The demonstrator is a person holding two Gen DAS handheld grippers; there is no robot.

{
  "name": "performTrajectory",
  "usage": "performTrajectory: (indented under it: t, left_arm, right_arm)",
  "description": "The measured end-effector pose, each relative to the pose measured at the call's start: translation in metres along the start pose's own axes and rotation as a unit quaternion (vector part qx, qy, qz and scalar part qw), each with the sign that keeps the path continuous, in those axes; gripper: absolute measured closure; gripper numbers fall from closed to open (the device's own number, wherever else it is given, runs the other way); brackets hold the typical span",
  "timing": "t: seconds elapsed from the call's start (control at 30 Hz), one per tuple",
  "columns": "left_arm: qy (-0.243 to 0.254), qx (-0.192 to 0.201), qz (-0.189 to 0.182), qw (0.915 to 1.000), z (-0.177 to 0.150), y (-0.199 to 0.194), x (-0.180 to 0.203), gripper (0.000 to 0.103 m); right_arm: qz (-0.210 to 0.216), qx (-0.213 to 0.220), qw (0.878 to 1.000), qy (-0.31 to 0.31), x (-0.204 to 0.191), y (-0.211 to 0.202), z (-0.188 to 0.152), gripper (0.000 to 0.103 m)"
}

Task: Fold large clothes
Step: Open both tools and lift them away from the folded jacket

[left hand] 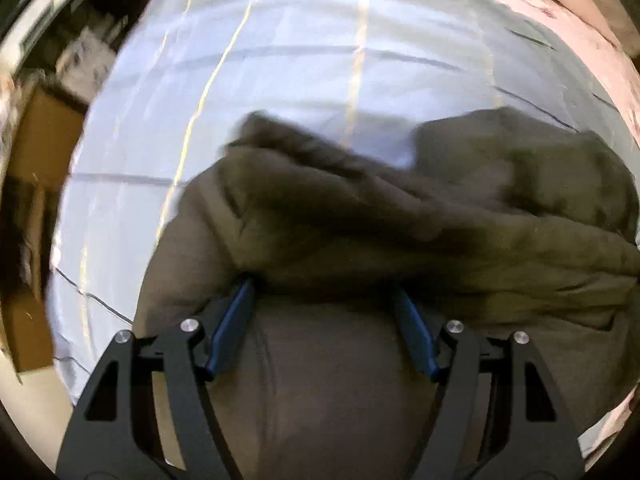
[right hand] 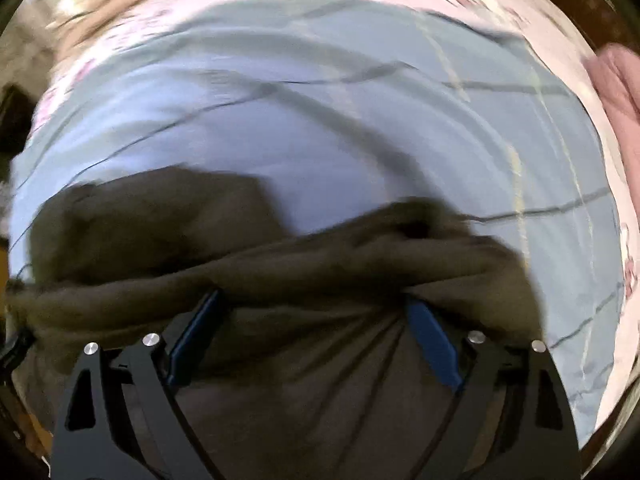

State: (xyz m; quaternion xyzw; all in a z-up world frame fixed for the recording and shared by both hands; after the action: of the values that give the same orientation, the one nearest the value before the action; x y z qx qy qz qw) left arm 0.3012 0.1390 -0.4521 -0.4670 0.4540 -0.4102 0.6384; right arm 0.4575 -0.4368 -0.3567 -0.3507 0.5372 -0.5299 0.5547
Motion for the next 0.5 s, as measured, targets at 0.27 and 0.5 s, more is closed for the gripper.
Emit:
performTrajectory:
  t: [0.27,0.5]
  left_arm:
    - [0.0,0.052,-0.004,0.9986,-0.008,-0.046,-0.005,0.032]
    - [0.002,0.006,0.072,0.9974,-0.006,-0.009,-0.033,0.033]
  right_arm:
    - [0.082,0.051,0.994,0.047,0.011,-0.047,-0.016,0.031]
    - [-0.073,0.005,0.997,0.013,0.038,-0.014,-0.023,0.031]
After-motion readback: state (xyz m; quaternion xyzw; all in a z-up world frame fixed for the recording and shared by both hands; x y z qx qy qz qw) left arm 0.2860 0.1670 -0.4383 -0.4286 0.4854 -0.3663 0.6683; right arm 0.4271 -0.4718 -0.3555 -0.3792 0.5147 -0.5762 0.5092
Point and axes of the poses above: each gripper's, at about its wrist camera, not at the fingertips, and y roughly the way its jaws point, x to its right, z to its top, the point moved 1 cm from there along y, roughly the way its jaws point, and after that the axes turned 8 degrees about z, right-handed, at the moved point
